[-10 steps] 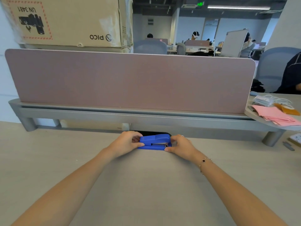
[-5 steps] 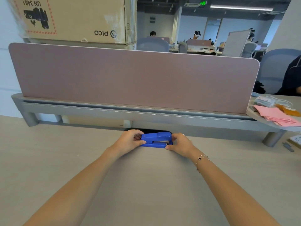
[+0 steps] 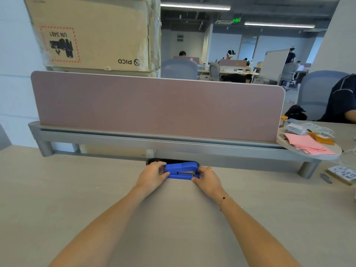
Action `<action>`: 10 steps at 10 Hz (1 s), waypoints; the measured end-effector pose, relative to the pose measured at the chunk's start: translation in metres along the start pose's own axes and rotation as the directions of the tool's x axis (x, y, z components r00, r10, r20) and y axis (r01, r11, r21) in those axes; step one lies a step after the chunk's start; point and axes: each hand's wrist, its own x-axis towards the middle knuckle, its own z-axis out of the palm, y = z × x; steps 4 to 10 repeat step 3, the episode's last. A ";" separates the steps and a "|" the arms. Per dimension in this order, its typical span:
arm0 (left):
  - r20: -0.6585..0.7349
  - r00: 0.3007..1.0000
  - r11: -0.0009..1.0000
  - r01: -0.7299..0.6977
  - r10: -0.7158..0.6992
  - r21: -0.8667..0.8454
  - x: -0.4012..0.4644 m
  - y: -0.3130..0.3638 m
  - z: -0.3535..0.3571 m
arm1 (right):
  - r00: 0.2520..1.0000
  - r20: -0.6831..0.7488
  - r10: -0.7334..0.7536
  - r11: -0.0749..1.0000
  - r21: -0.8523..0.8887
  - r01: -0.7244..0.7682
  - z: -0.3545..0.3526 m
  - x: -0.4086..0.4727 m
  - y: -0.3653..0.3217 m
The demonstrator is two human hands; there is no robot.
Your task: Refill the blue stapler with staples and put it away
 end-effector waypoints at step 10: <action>0.033 0.997 0.997 0.071 -0.070 -0.039 -0.041 0.002 -0.021 | 0.999 0.038 -0.005 0.999 0.051 0.003 -0.019 -0.042 0.007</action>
